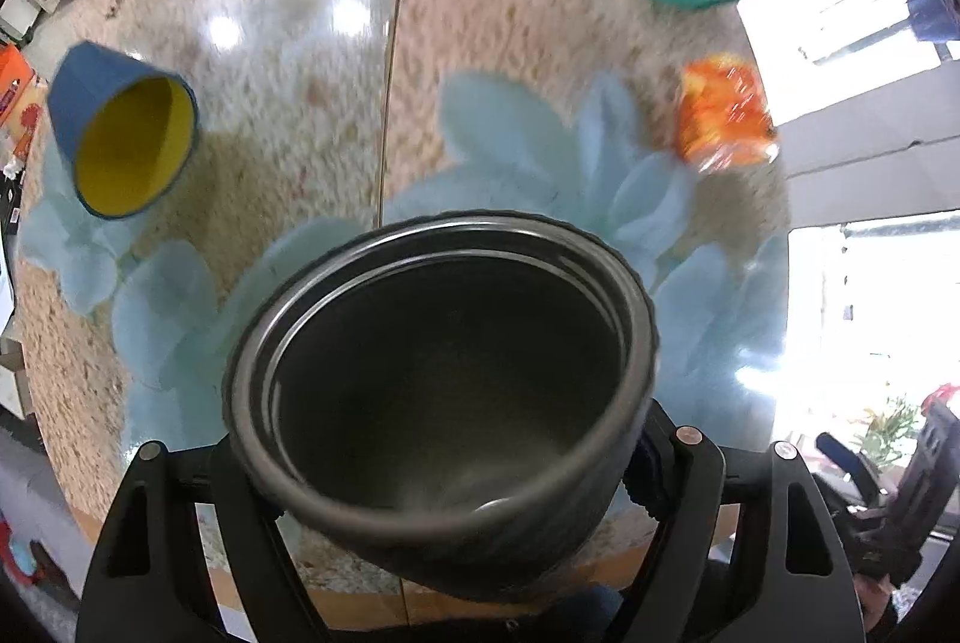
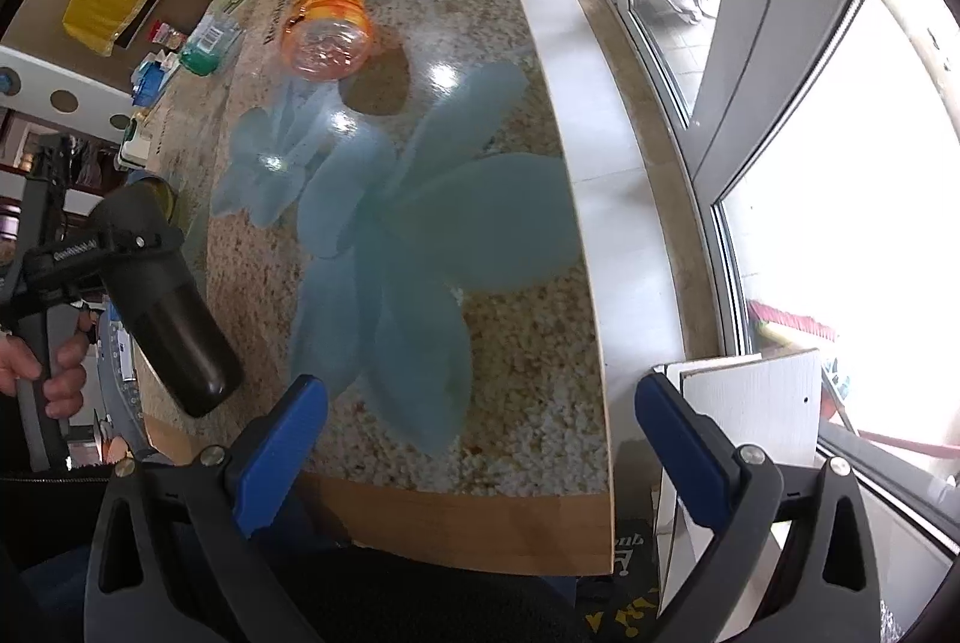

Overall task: Flip cup upright
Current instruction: 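Bring the left gripper to the upright tumbler and grasp its rim, then lower the black tumbler upright onto the table and open the left gripper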

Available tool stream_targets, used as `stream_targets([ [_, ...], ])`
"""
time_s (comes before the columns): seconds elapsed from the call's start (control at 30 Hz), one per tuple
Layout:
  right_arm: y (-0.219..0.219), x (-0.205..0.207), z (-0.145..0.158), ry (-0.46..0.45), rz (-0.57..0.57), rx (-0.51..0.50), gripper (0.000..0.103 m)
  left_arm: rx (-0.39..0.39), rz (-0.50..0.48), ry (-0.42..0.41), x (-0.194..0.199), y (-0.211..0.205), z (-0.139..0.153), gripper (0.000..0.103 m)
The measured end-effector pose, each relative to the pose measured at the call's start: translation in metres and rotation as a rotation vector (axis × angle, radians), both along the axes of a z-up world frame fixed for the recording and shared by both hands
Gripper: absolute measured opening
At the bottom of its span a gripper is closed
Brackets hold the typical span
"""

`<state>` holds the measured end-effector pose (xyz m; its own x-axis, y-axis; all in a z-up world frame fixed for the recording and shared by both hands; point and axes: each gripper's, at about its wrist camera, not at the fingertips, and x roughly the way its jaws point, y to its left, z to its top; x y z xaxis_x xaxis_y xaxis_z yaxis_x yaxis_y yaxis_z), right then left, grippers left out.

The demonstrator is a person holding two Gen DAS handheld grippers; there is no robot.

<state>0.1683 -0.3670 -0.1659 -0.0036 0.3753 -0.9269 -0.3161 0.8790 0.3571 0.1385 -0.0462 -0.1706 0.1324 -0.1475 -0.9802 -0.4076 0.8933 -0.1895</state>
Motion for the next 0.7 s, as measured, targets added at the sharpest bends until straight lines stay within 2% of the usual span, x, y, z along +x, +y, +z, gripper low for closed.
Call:
stream_targets([
  [0.17,0.008,0.000,0.003,-0.012,0.028,-0.009,0.103,0.023,0.000,-0.093,0.010,0.008,0.028,0.083],
  [0.37,0.010,-0.002,0.008,-0.034,0.034,-0.025,0.103,0.168,-0.036,-0.243,0.019,0.013,0.056,0.081],
  [0.53,0.007,-0.007,0.009,-0.038,0.027,-0.049,0.103,0.221,-0.032,-0.320,0.016,0.016,0.057,0.081],
  [0.7,0.007,-0.011,0.010,-0.041,0.027,-0.065,0.103,0.322,-0.109,-0.389,0.012,-0.006,0.057,0.081],
])
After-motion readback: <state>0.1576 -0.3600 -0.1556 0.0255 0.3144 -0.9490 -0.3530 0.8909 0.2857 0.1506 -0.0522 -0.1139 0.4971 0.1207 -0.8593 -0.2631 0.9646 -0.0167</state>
